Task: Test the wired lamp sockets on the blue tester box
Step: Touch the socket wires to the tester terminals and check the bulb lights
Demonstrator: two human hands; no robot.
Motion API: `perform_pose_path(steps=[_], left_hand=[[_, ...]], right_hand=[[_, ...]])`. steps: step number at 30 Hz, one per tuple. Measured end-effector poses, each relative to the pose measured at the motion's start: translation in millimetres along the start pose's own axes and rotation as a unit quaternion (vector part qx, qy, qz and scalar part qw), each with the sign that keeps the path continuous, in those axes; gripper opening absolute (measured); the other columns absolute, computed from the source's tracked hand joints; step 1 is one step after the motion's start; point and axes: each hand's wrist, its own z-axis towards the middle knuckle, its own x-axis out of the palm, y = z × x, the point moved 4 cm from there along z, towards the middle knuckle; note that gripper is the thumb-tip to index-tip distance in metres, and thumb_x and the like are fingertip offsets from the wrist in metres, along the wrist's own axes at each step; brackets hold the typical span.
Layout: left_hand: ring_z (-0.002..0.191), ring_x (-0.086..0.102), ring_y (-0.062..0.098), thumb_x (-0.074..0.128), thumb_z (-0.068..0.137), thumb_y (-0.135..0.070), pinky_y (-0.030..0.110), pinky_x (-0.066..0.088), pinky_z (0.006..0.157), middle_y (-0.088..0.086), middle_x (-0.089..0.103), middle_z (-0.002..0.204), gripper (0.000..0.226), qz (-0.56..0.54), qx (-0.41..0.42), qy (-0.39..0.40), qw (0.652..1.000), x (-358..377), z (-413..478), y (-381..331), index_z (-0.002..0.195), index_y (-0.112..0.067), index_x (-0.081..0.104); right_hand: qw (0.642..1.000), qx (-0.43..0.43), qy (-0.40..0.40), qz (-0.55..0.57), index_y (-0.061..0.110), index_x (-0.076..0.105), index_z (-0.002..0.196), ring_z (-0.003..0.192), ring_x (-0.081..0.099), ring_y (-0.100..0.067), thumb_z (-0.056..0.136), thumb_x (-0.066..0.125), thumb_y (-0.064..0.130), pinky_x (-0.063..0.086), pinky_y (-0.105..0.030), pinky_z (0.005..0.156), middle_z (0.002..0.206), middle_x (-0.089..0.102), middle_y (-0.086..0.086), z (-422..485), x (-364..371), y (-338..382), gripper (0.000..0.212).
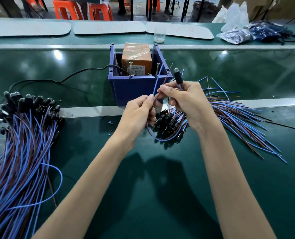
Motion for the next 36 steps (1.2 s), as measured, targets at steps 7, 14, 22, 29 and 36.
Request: perform_pose_path(steps=[7, 14, 22, 29, 36], left_hand=[[0.074, 0.052, 0.006, 0.051, 0.099, -0.017, 0.024, 0.046, 0.083, -0.007, 0.059, 0.076, 0.025, 0.018, 0.02, -0.122, 0.992, -15.9, 6.4, 5.7, 0.079, -0.023, 0.065], [0.082, 0.06, 0.006, 0.062, 0.089, 0.001, 0.019, 0.05, 0.086, 0.003, 0.069, 0.09, 0.019, -0.013, 0.031, -0.075, 0.997, -18.8, 5.9, 5.0, 0.098, -0.014, 0.07], [0.071, 0.068, 0.004, 0.067, 0.084, 0.002, 0.013, 0.05, 0.07, -0.003, 0.073, 0.074, 0.017, -0.012, 0.021, -0.004, 1.0, -13.3, 3.1, 6.6, 0.093, -0.01, 0.071], [0.069, 0.072, 0.015, 0.046, 0.1, -0.005, 0.017, 0.056, 0.067, 0.006, 0.073, 0.086, 0.022, -0.04, -0.017, 0.015, 0.999, -5.1, 1.8, 8.2, 0.104, -0.009, 0.067], [0.049, 0.049, 0.0, 0.047, 0.101, -0.021, 0.016, 0.045, 0.06, -0.013, 0.059, 0.058, 0.022, -0.001, 0.013, -0.068, 0.998, -14.3, 3.3, -2.1, 0.1, -0.018, 0.069]], right_hand=[[0.999, 0.036, 0.016, -0.016, 0.014, 0.065, 0.072, 0.041, 0.042, -0.003, 0.089, 0.063, 0.011, 0.027, -0.009, 0.038, 0.065, 0.07, 0.0, 2.0, -2.3, -1.7, 0.017], [0.997, 0.044, 0.06, -0.033, 0.016, 0.064, 0.073, 0.044, 0.042, -0.003, 0.089, 0.063, 0.012, 0.028, -0.012, 0.041, 0.063, 0.068, 0.003, -0.8, 5.2, -1.6, 0.017], [0.997, 0.035, 0.066, -0.036, 0.017, 0.064, 0.07, 0.044, 0.042, -0.002, 0.09, 0.061, 0.011, 0.029, -0.011, 0.041, 0.063, 0.067, 0.005, -2.9, 5.3, -0.8, 0.021], [0.996, 0.037, 0.084, -0.009, 0.015, 0.06, 0.076, 0.043, 0.051, -0.005, 0.093, 0.059, 0.008, 0.032, -0.011, 0.04, 0.067, 0.071, 0.001, -5.6, 5.8, 1.4, 0.019], [0.986, 0.012, 0.159, -0.058, 0.013, 0.064, 0.079, 0.043, 0.048, -0.006, 0.089, 0.065, 0.01, 0.037, -0.011, 0.044, 0.067, 0.069, -0.003, -9.2, 12.1, -0.9, 0.011]])
